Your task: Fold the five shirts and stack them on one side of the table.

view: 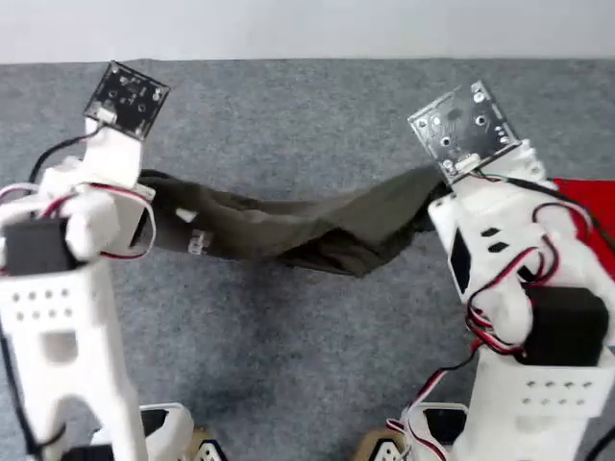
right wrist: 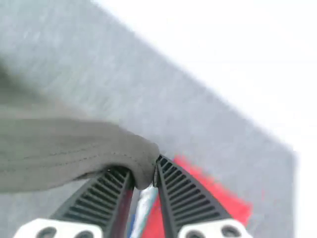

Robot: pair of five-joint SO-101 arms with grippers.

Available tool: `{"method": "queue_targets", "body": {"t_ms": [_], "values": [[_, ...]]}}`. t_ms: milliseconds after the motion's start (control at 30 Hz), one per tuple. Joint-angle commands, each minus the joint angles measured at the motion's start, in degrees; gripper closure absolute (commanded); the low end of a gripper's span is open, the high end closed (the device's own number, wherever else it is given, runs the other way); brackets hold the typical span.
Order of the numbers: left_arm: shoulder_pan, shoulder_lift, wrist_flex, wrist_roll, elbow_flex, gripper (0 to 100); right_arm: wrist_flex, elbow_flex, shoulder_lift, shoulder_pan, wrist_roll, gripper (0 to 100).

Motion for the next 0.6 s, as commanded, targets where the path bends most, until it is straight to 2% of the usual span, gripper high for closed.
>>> {"method": "queue_targets", "body": {"t_ms": [0,133,267,467,567], "values": [[0.1,-6.0,-7.4,-4.1,-2.2,99,-7.7,-5.1,-1.6,0.7,3.3,98.9],[0.0,-8.6,-14.9,-7.6,-2.2,99,-15.8,-8.4,-1.5,0.7,8.6,98.9],[-0.1,-10.8,-20.5,-7.9,-2.2,99,-21.0,-12.0,-1.5,0.7,13.4,98.9],[-0.1,-16.7,-25.1,-8.3,-2.2,100,-25.0,-20.1,-1.6,0.7,20.8,98.9],[-0.1,-20.8,-25.2,-14.2,-2.2,100,-24.9,-22.9,-2.2,1.1,22.7,98.9]]}}
